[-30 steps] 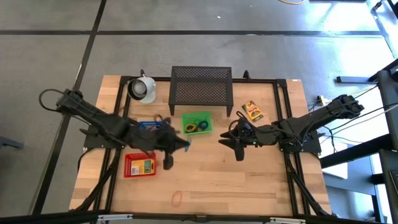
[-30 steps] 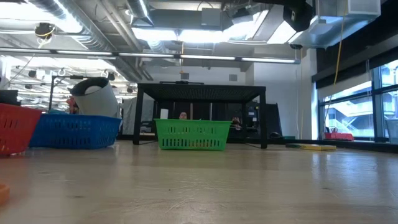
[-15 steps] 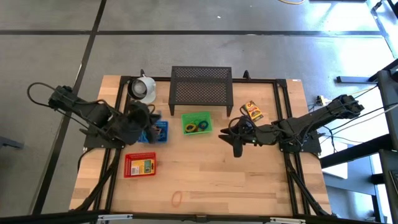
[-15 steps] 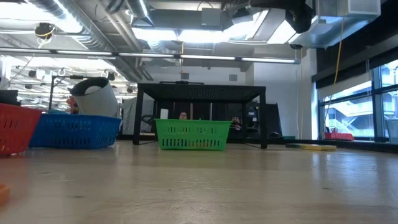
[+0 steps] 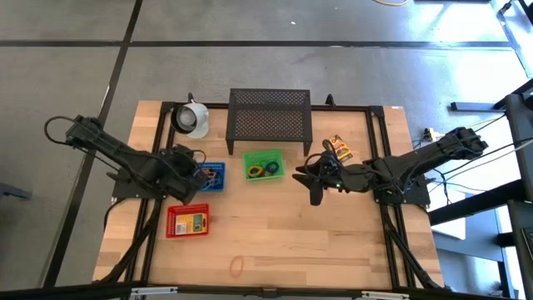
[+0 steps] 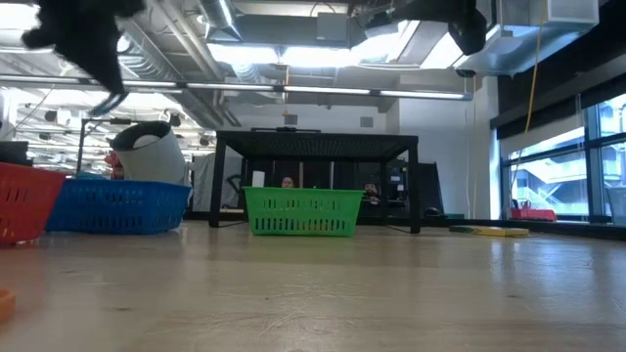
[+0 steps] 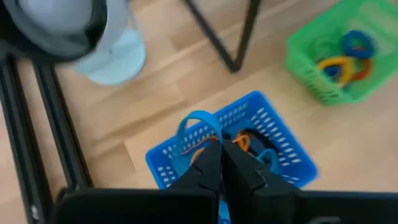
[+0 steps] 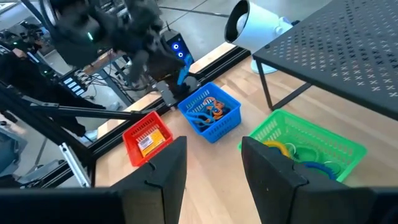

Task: Pick & Place Office Desk Supplies
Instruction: Put the blue rubber band into the blue bin

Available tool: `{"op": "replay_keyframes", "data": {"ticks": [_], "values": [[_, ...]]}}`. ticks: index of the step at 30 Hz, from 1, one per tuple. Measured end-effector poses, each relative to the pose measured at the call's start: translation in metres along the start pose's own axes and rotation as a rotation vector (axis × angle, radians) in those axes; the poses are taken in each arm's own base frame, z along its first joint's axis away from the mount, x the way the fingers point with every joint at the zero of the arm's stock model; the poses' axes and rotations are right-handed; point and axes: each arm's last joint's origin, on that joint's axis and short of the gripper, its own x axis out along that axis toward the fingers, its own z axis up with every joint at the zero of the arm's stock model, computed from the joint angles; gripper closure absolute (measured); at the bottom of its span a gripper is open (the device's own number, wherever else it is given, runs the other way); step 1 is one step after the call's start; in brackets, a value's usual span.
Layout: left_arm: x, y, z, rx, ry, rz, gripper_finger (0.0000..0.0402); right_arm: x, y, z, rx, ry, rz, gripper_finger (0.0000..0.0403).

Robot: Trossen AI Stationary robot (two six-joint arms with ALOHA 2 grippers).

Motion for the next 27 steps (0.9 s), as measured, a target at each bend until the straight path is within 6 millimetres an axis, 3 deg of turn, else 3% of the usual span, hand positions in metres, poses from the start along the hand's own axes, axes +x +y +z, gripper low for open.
{"op": "replay_keyframes", "data": {"ticks": [9,18,27], "values": [[0.043,0.006,-0.038,-0.103,0.107,0.046,0.0398,0.003,-0.004,0.003,0.006,-0.010,-0.021,0.0248],[0.055,0.004,-0.049,-0.132,0.134,0.003,0.0392,0.003,-0.005,0.003,0.008,-0.009,-0.021,0.0248],[0.052,0.004,-0.046,-0.085,0.130,-0.004,0.0298,0.003,-0.004,0.003,0.011,-0.008,-0.018,0.0248]]}}
